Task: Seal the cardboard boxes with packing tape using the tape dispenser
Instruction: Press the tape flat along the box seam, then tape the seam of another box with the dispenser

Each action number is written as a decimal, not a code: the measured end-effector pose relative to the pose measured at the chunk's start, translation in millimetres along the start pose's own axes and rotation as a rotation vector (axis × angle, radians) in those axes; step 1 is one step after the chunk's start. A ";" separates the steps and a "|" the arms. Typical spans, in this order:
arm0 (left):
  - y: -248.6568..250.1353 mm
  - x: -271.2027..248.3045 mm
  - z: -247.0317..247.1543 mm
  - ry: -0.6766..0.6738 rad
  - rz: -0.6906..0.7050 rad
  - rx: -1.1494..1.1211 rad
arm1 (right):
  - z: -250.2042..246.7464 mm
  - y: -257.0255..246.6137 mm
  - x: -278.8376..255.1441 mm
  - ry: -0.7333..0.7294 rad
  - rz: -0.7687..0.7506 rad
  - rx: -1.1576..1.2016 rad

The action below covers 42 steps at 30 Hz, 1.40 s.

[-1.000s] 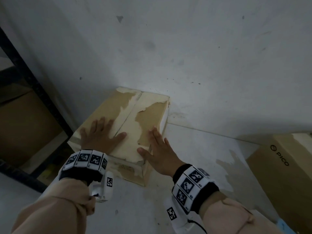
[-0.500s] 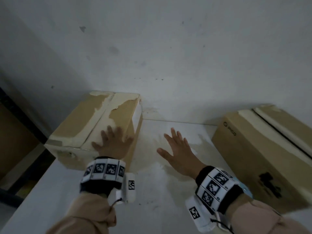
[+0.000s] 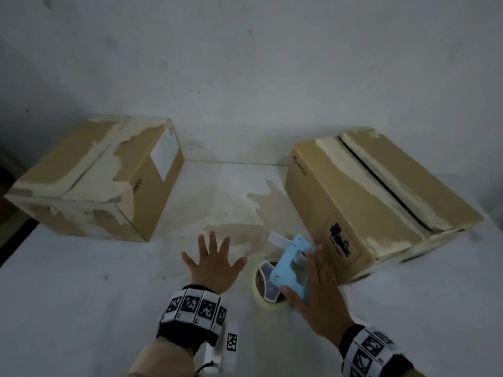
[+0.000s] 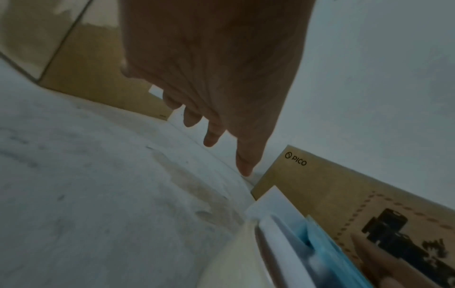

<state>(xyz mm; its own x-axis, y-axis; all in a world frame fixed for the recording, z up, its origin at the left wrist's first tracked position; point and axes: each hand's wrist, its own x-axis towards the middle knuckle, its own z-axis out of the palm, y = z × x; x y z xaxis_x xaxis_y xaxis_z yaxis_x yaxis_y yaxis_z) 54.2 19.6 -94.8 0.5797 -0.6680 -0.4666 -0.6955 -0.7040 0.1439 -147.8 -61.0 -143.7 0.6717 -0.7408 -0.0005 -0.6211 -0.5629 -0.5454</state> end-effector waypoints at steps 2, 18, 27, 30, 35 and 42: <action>5.2 -6.5 11.1 -0.006 -0.039 -0.030 | 3.7 10.4 -11.7 0.025 0.010 0.031; -1.0 -34.4 12.8 0.229 -0.160 -0.390 | -61.2 -7.0 -36.5 -0.161 -0.061 0.022; 23.8 -12.6 -18.1 0.240 0.051 -0.392 | -155.3 -27.4 -23.3 -0.131 0.039 0.779; 54.6 -9.8 -21.5 0.259 0.135 -0.424 | -183.3 -20.0 -20.0 -0.049 0.002 0.792; 123.5 -13.7 -23.8 0.183 0.280 -0.530 | -216.4 11.8 -11.2 0.151 -0.005 0.787; 198.9 11.8 -51.1 0.278 0.281 -0.452 | -256.5 66.0 -3.2 0.362 -0.095 0.825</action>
<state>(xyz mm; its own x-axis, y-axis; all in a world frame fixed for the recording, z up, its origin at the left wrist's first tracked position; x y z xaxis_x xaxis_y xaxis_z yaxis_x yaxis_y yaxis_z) -55.5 -140.7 -27.0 0.5320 -0.8382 -0.1197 -0.6239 -0.4836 0.6138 -294.4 -189.9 35.3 0.4511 -0.8529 0.2629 0.0109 -0.2893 -0.9572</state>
